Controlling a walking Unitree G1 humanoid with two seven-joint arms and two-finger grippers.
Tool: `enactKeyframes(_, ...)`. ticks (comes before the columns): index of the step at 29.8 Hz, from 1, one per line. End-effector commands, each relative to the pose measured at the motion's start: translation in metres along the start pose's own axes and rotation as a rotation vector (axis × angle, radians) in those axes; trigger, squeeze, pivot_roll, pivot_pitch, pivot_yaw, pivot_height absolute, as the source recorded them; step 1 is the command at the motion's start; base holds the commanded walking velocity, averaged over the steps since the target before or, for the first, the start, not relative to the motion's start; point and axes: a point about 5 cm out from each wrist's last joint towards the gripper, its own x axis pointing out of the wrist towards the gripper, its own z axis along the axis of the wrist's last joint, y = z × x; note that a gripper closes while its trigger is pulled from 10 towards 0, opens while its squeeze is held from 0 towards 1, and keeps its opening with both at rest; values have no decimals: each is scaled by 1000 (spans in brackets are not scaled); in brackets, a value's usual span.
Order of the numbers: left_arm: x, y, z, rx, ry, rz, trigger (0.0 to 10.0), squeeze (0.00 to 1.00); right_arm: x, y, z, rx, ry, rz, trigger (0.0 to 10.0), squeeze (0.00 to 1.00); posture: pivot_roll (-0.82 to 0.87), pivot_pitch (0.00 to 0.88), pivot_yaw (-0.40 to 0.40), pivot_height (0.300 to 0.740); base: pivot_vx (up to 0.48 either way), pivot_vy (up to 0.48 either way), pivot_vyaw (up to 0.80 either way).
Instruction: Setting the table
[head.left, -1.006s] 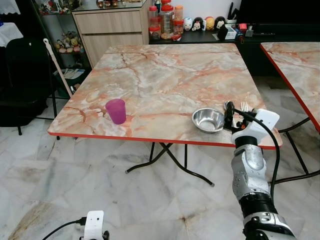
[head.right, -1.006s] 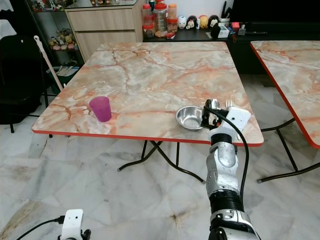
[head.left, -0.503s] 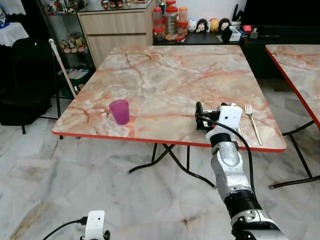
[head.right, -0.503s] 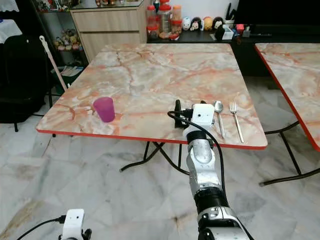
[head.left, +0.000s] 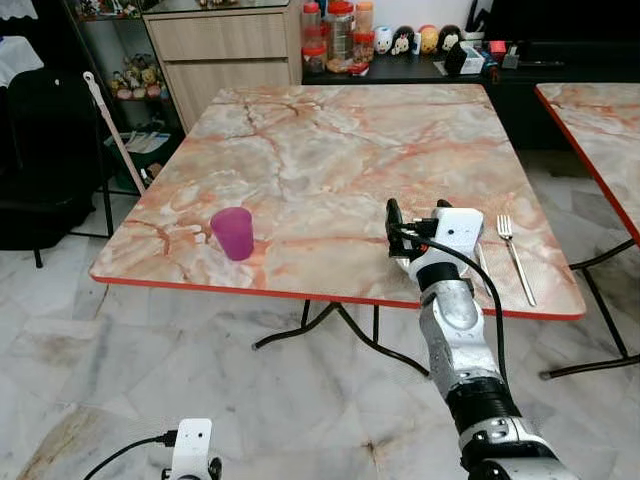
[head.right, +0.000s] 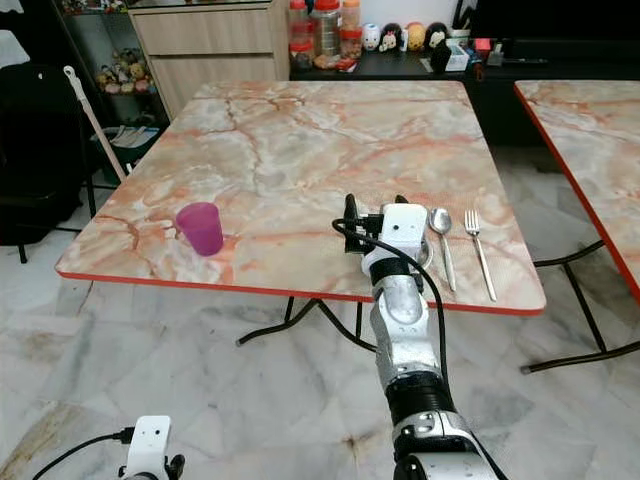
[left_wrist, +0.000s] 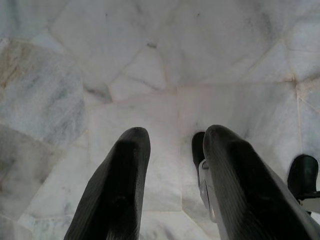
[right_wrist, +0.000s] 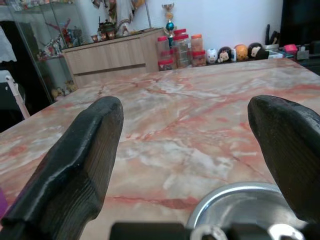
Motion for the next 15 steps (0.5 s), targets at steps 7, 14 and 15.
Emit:
enactKeyframes(7, 0, 2, 1, 1, -4, 13, 10000, 0, 8, 3, 17, 63, -62, 16, 10000, 0, 54, 0, 67, 740, 294, 0, -87)
enactKeyframes(14, 0, 2, 1, -3, -6, 15, 10000, 0, 10, 9, 25, 59, -99, 53, 10000, 0, 54, 0, 64, 740, 296, 0, -721)
enactKeyframes(15, 0, 2, 2, -4, -7, 15, 10000, 0, 11, 9, 26, 61, -99, 54, 10000, 0, 57, 0, 62, 740, 296, 0, -719)
